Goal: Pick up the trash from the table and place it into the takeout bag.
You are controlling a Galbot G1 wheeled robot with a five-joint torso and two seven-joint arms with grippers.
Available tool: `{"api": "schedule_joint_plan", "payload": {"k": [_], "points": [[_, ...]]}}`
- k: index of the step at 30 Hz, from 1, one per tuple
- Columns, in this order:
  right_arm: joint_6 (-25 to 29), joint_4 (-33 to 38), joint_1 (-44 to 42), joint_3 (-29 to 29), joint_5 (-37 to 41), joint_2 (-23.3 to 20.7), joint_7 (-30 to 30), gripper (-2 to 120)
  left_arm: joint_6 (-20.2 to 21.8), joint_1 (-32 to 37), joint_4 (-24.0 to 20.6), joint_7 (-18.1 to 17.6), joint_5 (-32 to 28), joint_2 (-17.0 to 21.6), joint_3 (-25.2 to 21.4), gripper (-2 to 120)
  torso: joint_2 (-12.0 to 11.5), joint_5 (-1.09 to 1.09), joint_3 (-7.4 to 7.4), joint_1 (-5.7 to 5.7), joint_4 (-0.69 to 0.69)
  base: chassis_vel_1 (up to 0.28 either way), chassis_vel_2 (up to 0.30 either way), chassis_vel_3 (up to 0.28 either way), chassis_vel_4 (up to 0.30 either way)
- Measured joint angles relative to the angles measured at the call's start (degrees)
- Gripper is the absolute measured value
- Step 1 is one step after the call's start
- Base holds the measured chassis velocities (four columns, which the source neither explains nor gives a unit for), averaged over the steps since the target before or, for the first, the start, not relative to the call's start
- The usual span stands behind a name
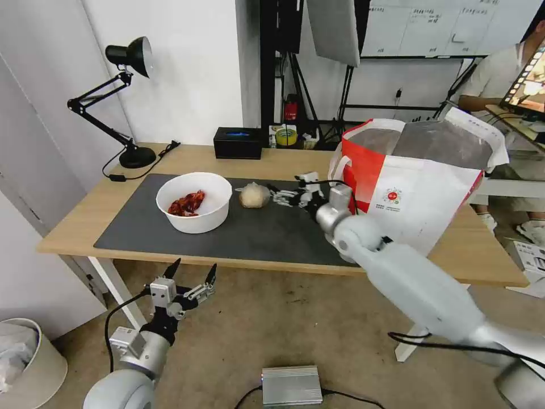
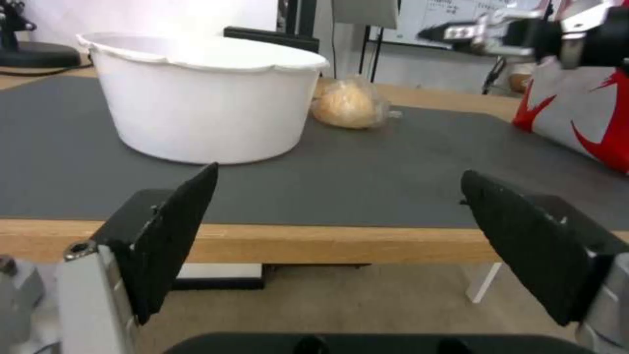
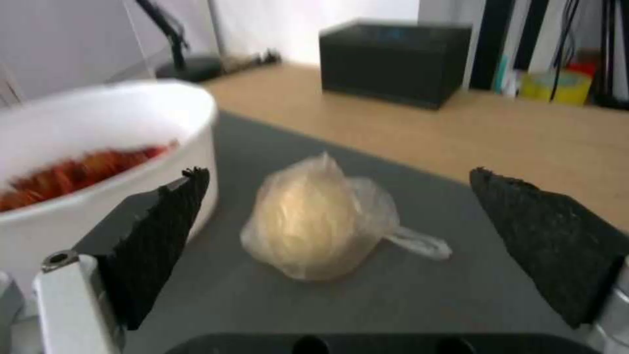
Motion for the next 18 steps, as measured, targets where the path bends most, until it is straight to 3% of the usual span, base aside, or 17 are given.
{"api": "schedule_joint_plan", "payload": {"k": [18], "points": [[-5.3,-18.8,9.7,-5.1,-4.3,12.2,-1.8,100,-0.1,-0.2,0.6,0.0,0.3,-0.6,0.1,100,0.0,0.01,0.0,0.0,0.0,0.0,0.0,0.0,0.0]]}}
